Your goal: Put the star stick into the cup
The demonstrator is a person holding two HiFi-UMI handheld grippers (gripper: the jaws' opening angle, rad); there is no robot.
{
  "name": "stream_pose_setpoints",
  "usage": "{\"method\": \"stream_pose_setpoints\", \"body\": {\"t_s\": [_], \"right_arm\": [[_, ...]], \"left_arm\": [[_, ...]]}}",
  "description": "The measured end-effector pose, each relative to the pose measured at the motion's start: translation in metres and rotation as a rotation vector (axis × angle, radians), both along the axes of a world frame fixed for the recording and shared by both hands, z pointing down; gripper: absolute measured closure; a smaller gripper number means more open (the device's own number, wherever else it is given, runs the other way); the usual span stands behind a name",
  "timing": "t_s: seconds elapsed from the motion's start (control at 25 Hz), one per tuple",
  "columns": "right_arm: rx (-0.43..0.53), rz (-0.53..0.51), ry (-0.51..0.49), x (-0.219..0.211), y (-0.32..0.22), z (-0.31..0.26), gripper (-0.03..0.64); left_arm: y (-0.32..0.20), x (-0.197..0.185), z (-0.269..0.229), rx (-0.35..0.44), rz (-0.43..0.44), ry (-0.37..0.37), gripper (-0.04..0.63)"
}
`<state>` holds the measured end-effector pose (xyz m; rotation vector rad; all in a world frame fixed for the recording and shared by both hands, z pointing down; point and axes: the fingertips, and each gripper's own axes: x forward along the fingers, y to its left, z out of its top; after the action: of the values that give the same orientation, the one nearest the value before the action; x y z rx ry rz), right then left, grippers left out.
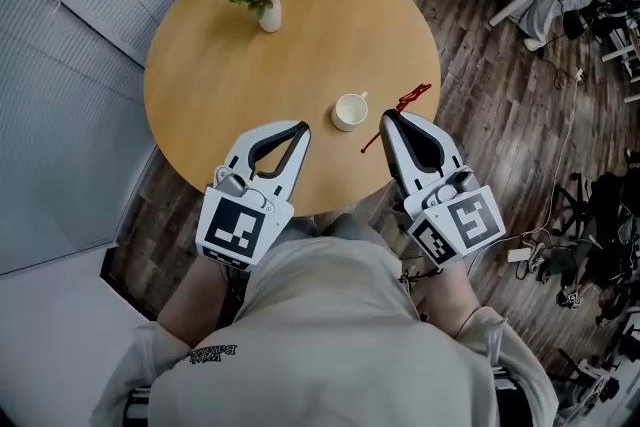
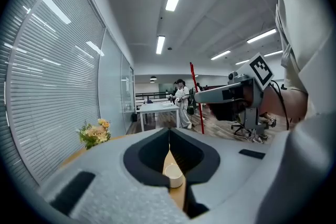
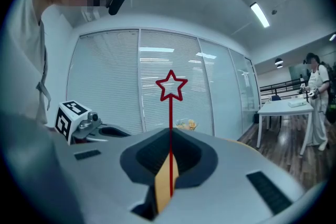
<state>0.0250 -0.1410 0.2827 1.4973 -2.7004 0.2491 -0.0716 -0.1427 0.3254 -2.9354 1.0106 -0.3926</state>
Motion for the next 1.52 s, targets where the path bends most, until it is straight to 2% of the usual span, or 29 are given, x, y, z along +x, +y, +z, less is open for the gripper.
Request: {"method": "stream_pose_setpoints", "body": {"t_s": [0.2,0.56,0.84,1.0,1.16,1.32,1.52], "right_arm": [[-0.024,-0.008,0.002,-0.003,-0.008,0.011,0.586],[-0.031,-0.039,-0.010,0.010,-0.015,0.019,0.588],[-0.043,-0.047,-0.019,0.021,-0.027,0.025,0.588],[0.018,-0.054,0.085,0.019,-0.040,0.019,0.586],[0.031,-0.064,0.098,0.020,-0.055,0.021,0.586],[0.011,-0.062,0.085,0.020,-0.072,0.036,0.586],[-0.063,-0.049,-0.002,0.022,-0.101,0.064,0.586]], "left_arm": [[-0.004,-0.005,0.006,-0.029,-0.018,0.006,0.575],[-0.007,0.006,0.004,-0.021,-0.051,-0.031,0.574],[-0.016,0.020,0.008,-0.028,-0.066,-0.031,0.575],[-0.030,0.022,0.010,-0.019,-0.102,-0.002,0.575],[-0.044,0.024,0.019,-0.019,-0.124,-0.016,0.575],[-0.058,0.024,0.029,-0.016,-0.133,-0.028,0.575],[-0.080,0.027,0.055,-0.030,-0.140,-0.081,0.575]]}}
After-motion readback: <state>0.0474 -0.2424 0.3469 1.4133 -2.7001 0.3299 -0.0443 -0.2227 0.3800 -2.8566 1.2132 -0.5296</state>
